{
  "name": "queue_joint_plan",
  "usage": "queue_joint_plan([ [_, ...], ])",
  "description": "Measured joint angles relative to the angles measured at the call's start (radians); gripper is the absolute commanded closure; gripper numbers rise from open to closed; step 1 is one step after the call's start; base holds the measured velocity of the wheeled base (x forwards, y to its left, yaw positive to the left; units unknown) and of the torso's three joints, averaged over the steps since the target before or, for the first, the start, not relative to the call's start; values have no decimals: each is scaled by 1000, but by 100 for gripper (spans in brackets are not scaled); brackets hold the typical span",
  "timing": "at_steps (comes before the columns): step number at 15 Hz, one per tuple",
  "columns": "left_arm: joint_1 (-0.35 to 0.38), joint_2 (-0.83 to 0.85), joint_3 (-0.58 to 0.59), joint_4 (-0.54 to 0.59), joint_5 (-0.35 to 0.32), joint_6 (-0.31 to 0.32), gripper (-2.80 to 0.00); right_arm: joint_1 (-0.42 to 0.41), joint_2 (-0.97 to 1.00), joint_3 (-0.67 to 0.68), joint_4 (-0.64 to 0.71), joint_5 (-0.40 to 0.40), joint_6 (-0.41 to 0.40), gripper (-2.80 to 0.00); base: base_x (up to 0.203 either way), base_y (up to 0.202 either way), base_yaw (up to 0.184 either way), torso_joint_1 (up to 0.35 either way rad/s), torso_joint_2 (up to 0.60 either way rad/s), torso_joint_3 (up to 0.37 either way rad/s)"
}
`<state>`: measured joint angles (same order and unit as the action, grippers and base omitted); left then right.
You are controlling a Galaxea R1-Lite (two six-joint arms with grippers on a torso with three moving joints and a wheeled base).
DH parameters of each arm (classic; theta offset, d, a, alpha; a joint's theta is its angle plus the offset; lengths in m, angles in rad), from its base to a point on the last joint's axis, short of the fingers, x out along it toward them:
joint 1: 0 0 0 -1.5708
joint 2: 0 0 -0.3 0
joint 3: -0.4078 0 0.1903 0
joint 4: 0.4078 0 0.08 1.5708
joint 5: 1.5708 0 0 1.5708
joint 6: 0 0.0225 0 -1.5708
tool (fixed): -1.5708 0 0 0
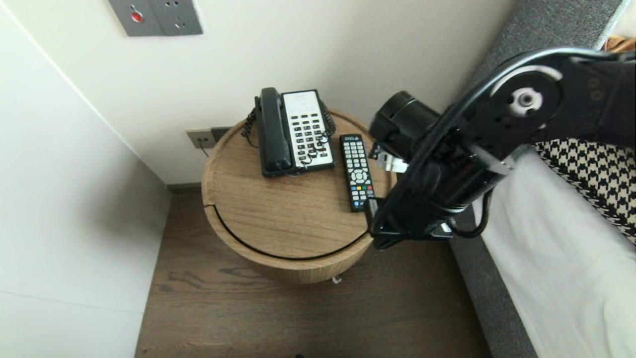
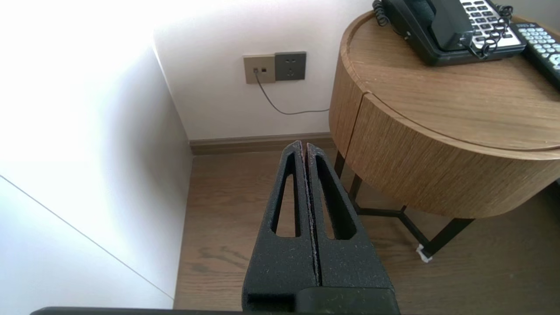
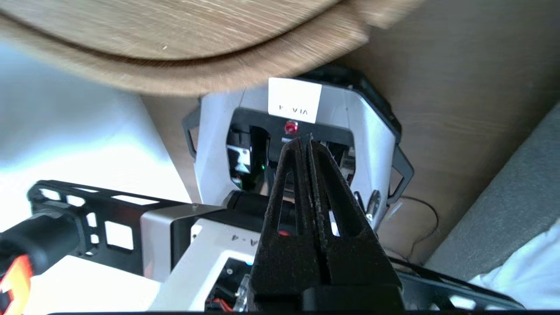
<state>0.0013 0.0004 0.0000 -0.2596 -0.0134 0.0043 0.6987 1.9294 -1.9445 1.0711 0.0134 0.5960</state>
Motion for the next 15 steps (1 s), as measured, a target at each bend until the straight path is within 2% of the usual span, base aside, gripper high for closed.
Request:
queue_joint_plan([
  [5,0,0,0,1,0,0,0,-40,-209,17,121,-37,15,0,0,0,0,0,0,0],
  [8,0,0,0,1,0,0,0,-76,-377,110,154,-52,32,0,0,0,0,0,0,0],
  [11,0,0,0,1,0,0,0,-164,-544,231,155,-60,33,0,0,0,0,0,0,0],
  [15,0,0,0,1,0,0,0,-313,-687,259,152,-63,32,0,0,0,0,0,0,0],
])
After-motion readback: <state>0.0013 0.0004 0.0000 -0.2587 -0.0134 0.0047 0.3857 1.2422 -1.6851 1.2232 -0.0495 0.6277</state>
